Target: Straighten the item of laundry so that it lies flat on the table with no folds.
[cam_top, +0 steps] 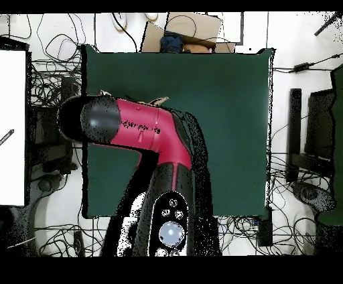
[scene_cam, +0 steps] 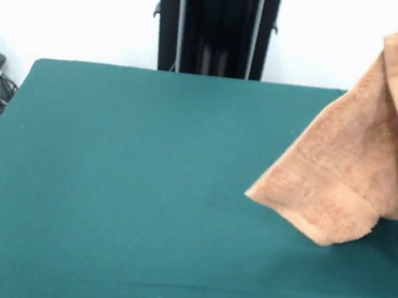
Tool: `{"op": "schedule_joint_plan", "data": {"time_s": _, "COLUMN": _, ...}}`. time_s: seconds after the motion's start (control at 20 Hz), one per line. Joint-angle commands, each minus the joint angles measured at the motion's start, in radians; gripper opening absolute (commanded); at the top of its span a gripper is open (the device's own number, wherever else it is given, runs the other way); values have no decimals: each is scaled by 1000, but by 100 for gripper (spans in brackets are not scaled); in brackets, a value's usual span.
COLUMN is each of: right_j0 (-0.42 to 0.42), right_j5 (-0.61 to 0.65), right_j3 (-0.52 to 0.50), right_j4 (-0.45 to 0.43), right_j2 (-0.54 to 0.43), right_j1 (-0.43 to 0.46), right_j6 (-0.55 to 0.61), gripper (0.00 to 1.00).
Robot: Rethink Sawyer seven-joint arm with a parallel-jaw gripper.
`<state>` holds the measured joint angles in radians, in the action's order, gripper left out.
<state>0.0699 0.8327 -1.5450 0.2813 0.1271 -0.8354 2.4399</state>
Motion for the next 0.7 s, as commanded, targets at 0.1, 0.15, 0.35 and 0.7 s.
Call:
{"op": "schedule_joint_plan", "data": {"time_s": 0.1, "right_j0": -123, "right_j5": -104, "right_j3": -210, "right_j4": -72, "right_j2": -208, "right_j1": -30, "right_j6": -320, "gripper": 0}}
{"op": "schedule_joint_plan", "data": {"time_s": 0.15, "right_j0": -142, "right_j5": -115, "right_j3": -220, "right_j4": -80, "right_j2": -225, "right_j1": -30, "right_j6": -327, "gripper": 0}}
{"op": "schedule_joint_plan", "data": {"time_s": 0.35, "right_j0": -227, "right_j5": -155, "right_j3": -263, "right_j4": -102, "right_j2": -301, "right_j1": -31, "right_j6": -362, "gripper": 0}}
{"op": "schedule_joint_plan", "data": {"time_s": 0.7, "right_j0": -366, "right_j5": -204, "right_j3": -315, "right_j4": -125, "right_j2": -414, "right_j1": -12, "right_j6": -436, "gripper": 0}}
